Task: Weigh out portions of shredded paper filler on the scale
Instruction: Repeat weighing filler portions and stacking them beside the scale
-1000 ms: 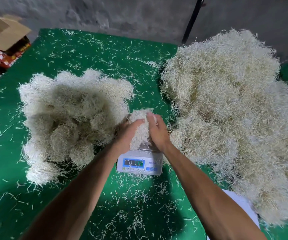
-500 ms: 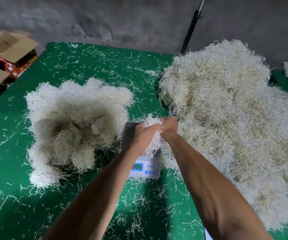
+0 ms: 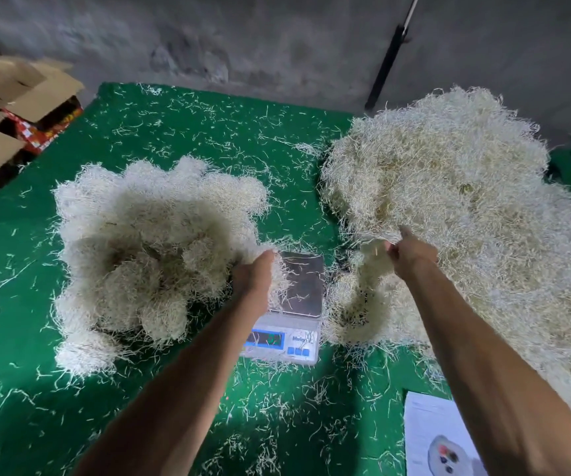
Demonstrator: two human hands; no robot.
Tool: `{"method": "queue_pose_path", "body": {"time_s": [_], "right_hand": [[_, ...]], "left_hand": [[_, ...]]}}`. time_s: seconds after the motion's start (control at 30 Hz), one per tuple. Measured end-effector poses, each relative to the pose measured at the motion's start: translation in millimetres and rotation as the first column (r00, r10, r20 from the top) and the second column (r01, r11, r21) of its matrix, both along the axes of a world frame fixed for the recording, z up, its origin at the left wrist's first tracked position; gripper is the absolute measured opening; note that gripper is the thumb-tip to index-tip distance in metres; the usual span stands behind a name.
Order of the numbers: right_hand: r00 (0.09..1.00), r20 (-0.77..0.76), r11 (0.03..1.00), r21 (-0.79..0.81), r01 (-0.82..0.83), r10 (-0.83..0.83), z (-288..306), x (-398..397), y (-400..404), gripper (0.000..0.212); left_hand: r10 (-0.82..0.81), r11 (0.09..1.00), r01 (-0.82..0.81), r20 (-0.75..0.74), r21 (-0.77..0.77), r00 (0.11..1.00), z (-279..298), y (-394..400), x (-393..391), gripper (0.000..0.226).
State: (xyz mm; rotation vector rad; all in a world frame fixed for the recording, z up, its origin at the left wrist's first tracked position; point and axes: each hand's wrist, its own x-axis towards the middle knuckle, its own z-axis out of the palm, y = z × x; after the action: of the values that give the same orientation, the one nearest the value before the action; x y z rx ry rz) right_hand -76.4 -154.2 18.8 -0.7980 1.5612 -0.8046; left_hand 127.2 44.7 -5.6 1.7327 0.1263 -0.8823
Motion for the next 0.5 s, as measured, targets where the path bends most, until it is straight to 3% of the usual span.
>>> {"method": "queue_pose_path", "body": {"time_s": [0.07, 0.1, 0.17, 0.23, 0.3, 0.4, 0.5], "right_hand": [[0.992, -0.025, 0.989, -0.090, 0.120, -0.122, 5, -8, -6, 0.066], [0.985, -0.063, 0.975, -0.163, 0.151, -0.163, 6, -11, -6, 0.070], [0.985, -0.071, 0.949, -0.286, 0.130, -0.156, 8, -11, -1, 0.056], [0.987, -0.161, 0.941, -0.337, -0.030, -0.026, 10, -5, 12, 0.048], [0.920, -0.375, 0.905, -0.341, -0.253, 0.116, 5, 0, 25, 0.052], [0.801, -0.590, 0.818, -0.410, -0.404, 0.099, -2, 3, 39, 0.031], [0.850, -0.508, 0.803, -0.442, -0.400, 0.144, -12, 13, 71, 0.020]], "left_hand": [[0.041, 0.999, -0.040, -0.015, 0.019, 0.999, -8, 4, 3, 0.073], [0.037, 0.999, -0.037, -0.010, 0.031, 0.999, -11, 4, 2, 0.073], [0.008, 0.998, -0.007, -0.008, 0.055, 1.000, -13, 2, -2, 0.081], [-0.094, 0.995, 0.096, -0.051, 0.040, 0.994, -6, -2, -9, 0.094], [-0.208, 0.978, 0.209, -0.089, 0.009, 0.974, 2, -3, -14, 0.100], [-0.212, 0.976, 0.207, -0.087, -0.066, 0.973, -1, 0, -16, 0.058], [-0.161, 0.984, 0.163, 0.028, -0.070, 0.986, -3, 16, -23, 0.019]]}}
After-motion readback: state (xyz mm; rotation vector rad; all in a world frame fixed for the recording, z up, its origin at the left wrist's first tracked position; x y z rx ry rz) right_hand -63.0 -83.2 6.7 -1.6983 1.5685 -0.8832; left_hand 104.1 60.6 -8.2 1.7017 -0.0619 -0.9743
